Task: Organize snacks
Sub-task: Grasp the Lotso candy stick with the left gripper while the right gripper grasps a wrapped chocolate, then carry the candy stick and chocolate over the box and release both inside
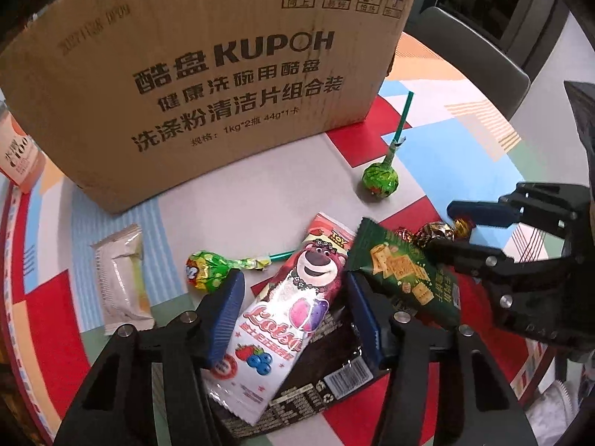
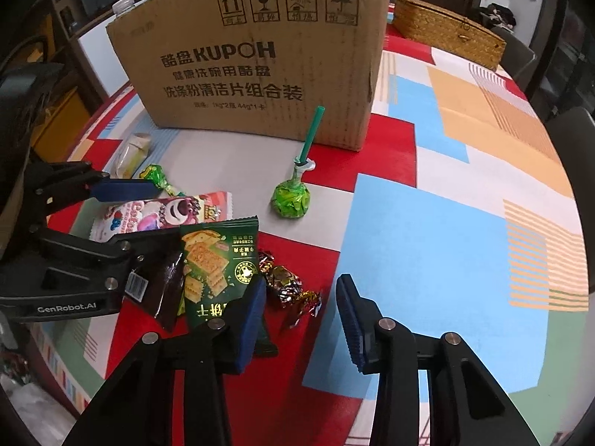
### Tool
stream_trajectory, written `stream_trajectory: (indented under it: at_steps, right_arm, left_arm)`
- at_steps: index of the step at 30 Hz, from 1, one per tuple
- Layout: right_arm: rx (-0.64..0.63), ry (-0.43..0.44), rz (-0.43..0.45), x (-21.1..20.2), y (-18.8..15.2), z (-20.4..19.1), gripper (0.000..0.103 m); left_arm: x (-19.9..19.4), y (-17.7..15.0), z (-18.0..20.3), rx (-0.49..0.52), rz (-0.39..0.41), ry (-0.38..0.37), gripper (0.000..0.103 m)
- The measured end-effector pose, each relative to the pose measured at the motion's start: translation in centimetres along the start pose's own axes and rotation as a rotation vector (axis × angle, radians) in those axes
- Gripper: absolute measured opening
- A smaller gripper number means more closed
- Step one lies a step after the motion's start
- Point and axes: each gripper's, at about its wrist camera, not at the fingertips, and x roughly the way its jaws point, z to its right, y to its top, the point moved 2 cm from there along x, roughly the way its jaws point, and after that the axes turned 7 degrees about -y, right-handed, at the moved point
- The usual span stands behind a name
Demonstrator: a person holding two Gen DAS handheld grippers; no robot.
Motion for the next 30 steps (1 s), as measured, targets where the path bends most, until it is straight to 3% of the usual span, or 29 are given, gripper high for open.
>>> stream_trajectory:
  at_steps: [9,11,14,22,30]
  right_arm:
    - [0.012,0.021,-0.016,0.8,-0.1,0.1,0.026]
    - [0.02,0.026,-0.018,0.8,-0.1,0.1,0.019]
    - [0.036,0.024,-0.007,0.6,-0.2,0.0,0.019]
    - [0.083,0.019,0.048,-1.1,0.3,0.0,0.019]
    - [0.11,0.009,0.126,-3.8,1.0,-0.1,0.019]
  left_arm:
    - [0.7,0.4,-0.3,-0.004,-0.002,-0.005,0.046]
    - [0.8,0.5,-0.1,0.007,0.001,0.0,0.034]
    - [1.0,0.7,0.1,0.004,0.004,0.0,0.028]
    - [-0.8,0.4,0.4,-0.013,0.059,-0.004,0.026]
    - [-5.2,0.0,1.3,-0.017,0.163,0.025,0.026]
